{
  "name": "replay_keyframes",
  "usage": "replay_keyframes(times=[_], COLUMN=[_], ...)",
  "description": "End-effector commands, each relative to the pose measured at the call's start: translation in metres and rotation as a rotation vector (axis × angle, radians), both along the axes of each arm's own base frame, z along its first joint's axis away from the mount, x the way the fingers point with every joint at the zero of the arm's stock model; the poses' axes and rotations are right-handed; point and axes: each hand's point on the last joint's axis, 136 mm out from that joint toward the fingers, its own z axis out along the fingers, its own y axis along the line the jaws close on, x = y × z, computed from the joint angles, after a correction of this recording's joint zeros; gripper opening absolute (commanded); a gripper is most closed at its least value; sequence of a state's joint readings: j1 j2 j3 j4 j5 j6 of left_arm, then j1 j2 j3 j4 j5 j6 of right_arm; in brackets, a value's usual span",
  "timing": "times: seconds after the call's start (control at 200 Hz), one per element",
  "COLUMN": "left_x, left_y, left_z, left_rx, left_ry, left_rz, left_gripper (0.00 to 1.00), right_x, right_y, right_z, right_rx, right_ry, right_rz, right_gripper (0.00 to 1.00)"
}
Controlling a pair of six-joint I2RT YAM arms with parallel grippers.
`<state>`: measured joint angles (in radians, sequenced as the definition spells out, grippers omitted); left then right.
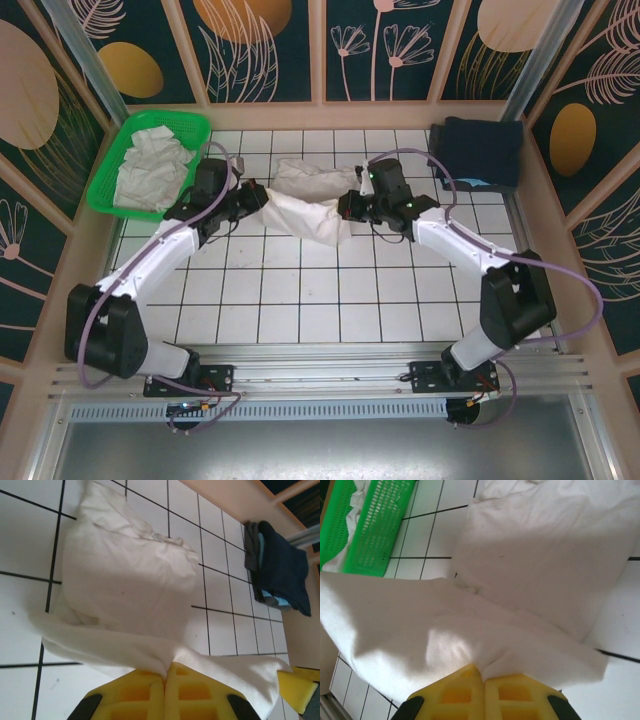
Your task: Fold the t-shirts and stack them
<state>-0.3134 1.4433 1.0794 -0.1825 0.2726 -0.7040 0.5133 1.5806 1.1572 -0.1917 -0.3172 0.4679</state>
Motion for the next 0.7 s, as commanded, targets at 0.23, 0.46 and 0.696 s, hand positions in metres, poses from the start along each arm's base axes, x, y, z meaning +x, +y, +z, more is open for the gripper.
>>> replay_keyframes(times=[0.23,0.46,0.696], left_x=[0.082,0.137,0.191], left_y=[0.000,-0.003,0.003], left_z=[-0.008,-0.027,-0.057], left_rx=[0.015,0.011,0.057], left_ry=[0.001,0.037,0.085], left_rz=[0.001,-0.001,0.023], left_gripper=[0.00,0.01,0.48], right_x=[0.085,0.138,0.192], right_y=[-0.012,-0.014,-0.023], right_z=[0.010,-0.004,-0.055], right_rx=[0.075,0.100,0.097], right_ry=[-0.047,-0.025,0.064], right_rz=[0.015,0.010,-0.019], right_gripper=[0.00,0.00,0.09])
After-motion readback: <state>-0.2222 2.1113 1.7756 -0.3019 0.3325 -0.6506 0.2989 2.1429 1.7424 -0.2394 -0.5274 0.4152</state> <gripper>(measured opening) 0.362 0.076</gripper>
